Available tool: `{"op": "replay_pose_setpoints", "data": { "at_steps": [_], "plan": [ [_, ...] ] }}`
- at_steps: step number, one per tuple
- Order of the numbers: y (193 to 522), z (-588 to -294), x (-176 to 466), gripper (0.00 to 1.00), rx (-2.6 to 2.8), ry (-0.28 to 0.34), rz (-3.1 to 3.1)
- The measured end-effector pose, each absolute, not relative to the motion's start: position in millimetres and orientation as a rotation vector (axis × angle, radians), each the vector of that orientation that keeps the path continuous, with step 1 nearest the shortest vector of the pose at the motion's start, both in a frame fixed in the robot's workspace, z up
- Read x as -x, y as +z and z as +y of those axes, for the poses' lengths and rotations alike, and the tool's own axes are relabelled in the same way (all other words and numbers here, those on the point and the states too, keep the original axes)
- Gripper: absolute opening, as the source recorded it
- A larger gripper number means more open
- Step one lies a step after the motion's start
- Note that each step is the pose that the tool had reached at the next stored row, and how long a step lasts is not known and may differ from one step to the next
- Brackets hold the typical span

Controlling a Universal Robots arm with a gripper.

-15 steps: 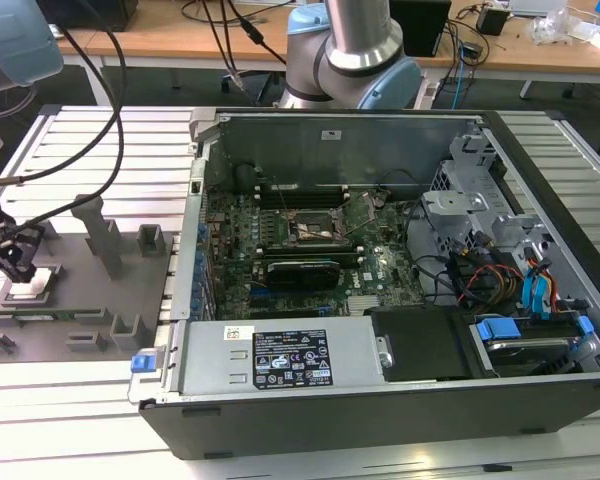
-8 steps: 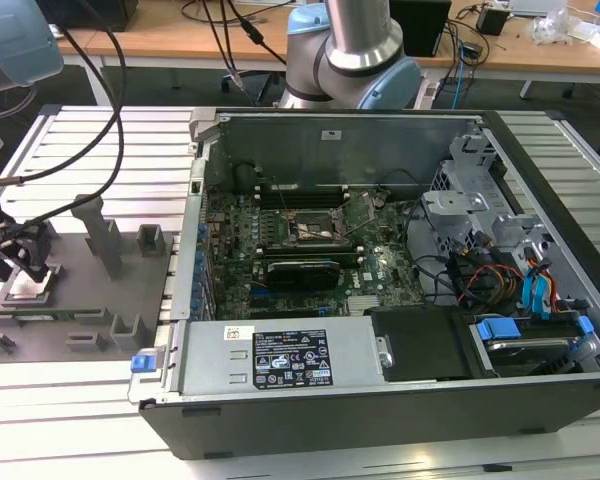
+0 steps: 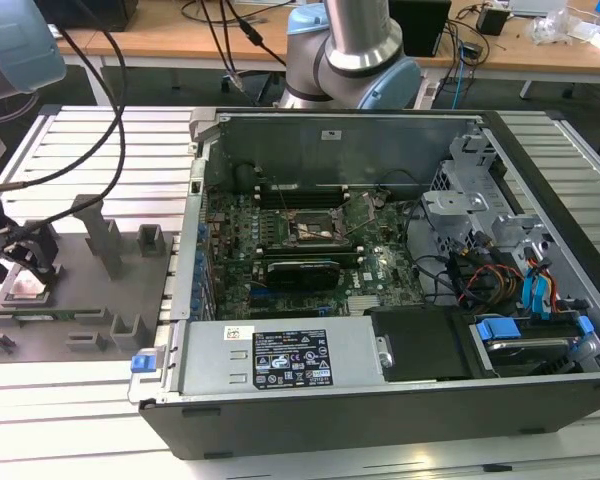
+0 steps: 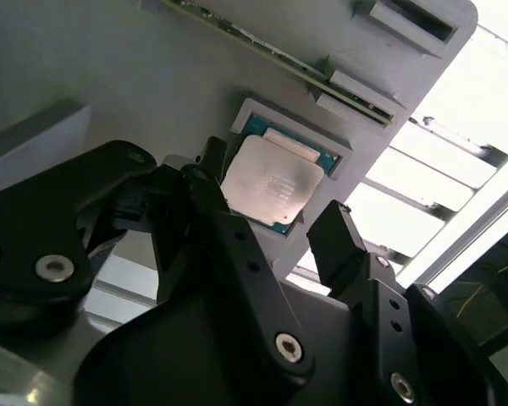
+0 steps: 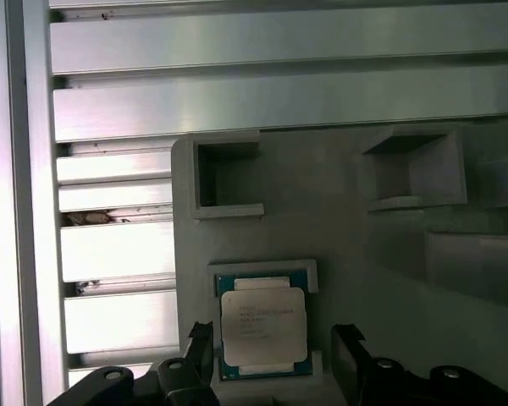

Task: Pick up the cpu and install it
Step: 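Pick up the cpu and move it towards the insertion slot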

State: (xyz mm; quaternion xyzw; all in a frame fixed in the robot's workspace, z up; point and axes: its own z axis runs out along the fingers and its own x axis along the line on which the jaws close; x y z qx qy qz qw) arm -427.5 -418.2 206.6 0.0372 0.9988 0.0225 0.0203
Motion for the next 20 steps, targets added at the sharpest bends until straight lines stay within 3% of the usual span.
{"op": "replay_pose_setpoints", "data": {
  "at_steps": [20],
  "plan": [
    [188.7, -416.4, 430.5, 0.66, -0.067, 0.093, 3.1]
  ]
}}
